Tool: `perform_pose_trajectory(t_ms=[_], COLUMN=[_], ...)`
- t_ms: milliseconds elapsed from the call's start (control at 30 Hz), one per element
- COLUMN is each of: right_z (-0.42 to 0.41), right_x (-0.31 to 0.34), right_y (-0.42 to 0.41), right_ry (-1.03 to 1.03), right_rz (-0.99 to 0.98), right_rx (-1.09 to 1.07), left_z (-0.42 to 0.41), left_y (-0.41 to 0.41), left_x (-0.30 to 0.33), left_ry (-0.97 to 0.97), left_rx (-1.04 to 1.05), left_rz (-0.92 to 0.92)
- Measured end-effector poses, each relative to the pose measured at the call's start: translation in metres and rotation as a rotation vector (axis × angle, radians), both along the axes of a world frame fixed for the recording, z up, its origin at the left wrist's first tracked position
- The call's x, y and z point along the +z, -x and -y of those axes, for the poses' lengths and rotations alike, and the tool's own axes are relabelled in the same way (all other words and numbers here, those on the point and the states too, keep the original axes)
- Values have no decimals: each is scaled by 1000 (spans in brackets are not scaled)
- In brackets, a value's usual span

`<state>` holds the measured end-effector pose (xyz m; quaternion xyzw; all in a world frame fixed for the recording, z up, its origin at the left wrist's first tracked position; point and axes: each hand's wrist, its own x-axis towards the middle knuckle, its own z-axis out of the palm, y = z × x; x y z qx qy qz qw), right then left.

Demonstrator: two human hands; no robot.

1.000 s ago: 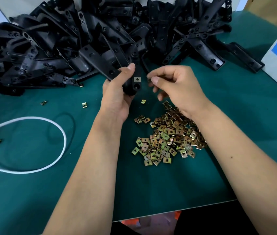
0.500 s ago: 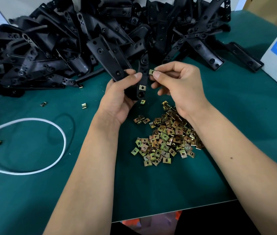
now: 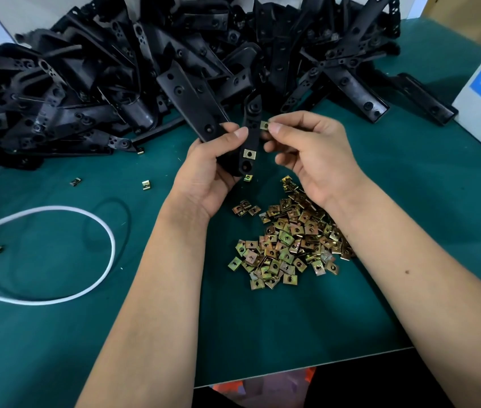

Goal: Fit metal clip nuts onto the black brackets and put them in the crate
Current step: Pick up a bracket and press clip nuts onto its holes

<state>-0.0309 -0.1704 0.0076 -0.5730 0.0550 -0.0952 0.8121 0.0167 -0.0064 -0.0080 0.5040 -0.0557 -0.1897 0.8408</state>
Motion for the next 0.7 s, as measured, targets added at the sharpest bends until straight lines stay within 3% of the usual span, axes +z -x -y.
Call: perform_pose_trajectory(t_ms=[700], right_z=[-2], right_x=[4], right_y=[3], right_ry=[-30], right_rz=[-72], right_rx=[11], left_z=[0], left_y=[0], left_x=[2], left_ry=[-19], left_rx=[-45], left_rz=[-24])
